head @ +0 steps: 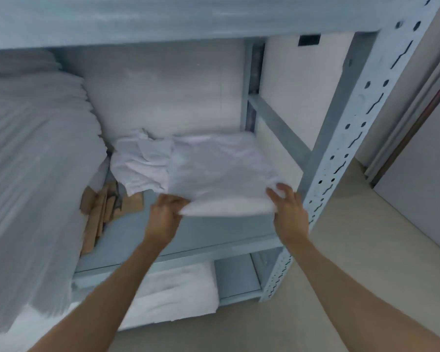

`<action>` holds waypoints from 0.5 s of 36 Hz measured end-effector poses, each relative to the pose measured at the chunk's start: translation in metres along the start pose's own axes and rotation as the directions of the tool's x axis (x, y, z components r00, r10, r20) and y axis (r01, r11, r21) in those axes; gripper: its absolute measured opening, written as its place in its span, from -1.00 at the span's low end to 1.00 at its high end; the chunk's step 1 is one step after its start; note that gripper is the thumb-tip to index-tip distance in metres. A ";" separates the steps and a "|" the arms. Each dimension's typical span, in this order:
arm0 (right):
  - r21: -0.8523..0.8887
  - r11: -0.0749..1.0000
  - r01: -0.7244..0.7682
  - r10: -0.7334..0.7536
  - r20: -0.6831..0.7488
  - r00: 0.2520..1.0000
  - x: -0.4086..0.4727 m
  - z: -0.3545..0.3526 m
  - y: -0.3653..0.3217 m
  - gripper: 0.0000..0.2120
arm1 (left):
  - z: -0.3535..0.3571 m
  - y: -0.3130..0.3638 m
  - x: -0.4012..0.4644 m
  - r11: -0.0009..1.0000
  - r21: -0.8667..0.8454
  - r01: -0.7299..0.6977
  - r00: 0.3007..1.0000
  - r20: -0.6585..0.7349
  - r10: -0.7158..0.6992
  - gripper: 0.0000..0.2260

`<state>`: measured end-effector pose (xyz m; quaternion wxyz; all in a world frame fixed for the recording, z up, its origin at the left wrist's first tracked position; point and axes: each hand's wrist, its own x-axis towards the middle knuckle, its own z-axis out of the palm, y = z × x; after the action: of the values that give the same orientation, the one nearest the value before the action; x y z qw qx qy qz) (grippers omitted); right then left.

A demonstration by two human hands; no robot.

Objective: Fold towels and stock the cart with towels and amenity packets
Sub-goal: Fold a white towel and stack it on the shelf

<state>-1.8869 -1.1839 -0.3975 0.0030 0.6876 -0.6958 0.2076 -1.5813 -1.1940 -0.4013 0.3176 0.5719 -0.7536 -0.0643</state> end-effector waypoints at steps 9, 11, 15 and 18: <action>0.043 0.995 -0.094 0.078 0.290 0.954 -0.067 0.098 0.044 -0.26 | 0.107 -0.044 -0.085 0.978 0.021 0.209 0.965 0.155 -0.210 -0.49; 0.107 0.985 -0.134 0.095 0.309 0.946 -0.059 0.096 0.042 -0.28 | 0.100 -0.043 -0.077 0.975 0.033 0.221 0.953 0.205 -0.223 -0.52; 0.085 0.981 -0.174 0.135 0.340 0.931 -0.054 0.094 0.039 -0.28 | 0.089 -0.038 -0.074 0.973 0.070 0.221 0.936 0.266 -0.232 -0.56; -0.151 0.985 -0.087 0.139 0.380 0.914 -0.053 0.095 0.039 -0.12 | 0.088 -0.031 -0.074 0.973 0.189 0.134 0.933 0.307 -0.188 -0.43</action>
<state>-1.8949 -1.1625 -0.5107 -0.1022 0.6718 -0.7334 0.0208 -1.5937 -1.1608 -0.5155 0.1351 0.6379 -0.7486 -0.1201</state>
